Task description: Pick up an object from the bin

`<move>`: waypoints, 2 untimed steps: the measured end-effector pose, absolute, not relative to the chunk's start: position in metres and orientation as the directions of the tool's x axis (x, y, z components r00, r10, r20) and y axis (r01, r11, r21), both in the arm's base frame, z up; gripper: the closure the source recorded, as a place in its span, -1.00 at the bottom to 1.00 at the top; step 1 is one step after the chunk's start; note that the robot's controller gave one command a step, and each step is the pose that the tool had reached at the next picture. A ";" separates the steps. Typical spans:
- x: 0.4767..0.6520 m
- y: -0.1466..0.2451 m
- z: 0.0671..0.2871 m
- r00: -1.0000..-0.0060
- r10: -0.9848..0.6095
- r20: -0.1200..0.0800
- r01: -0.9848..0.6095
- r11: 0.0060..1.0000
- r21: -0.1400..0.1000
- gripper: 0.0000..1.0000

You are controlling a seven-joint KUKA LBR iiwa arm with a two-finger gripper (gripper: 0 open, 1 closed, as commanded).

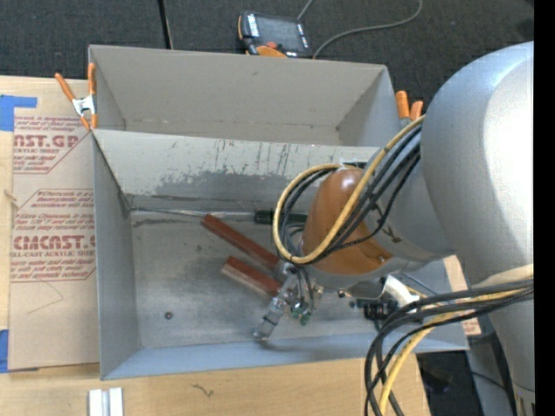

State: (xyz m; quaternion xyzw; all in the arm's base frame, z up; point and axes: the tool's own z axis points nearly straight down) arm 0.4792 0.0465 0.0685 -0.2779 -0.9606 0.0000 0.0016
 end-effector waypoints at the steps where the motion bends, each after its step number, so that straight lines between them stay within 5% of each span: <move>1: 0.479 0.047 0.068 -0.846 0.534 0.002 0.534 0.846 -0.001 -1.00; 2: 0.479 0.047 0.068 -0.846 0.534 0.001 0.534 0.846 0.000 1.00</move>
Offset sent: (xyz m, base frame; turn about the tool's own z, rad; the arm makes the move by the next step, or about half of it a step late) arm 0.0000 0.0000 0.0000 0.0000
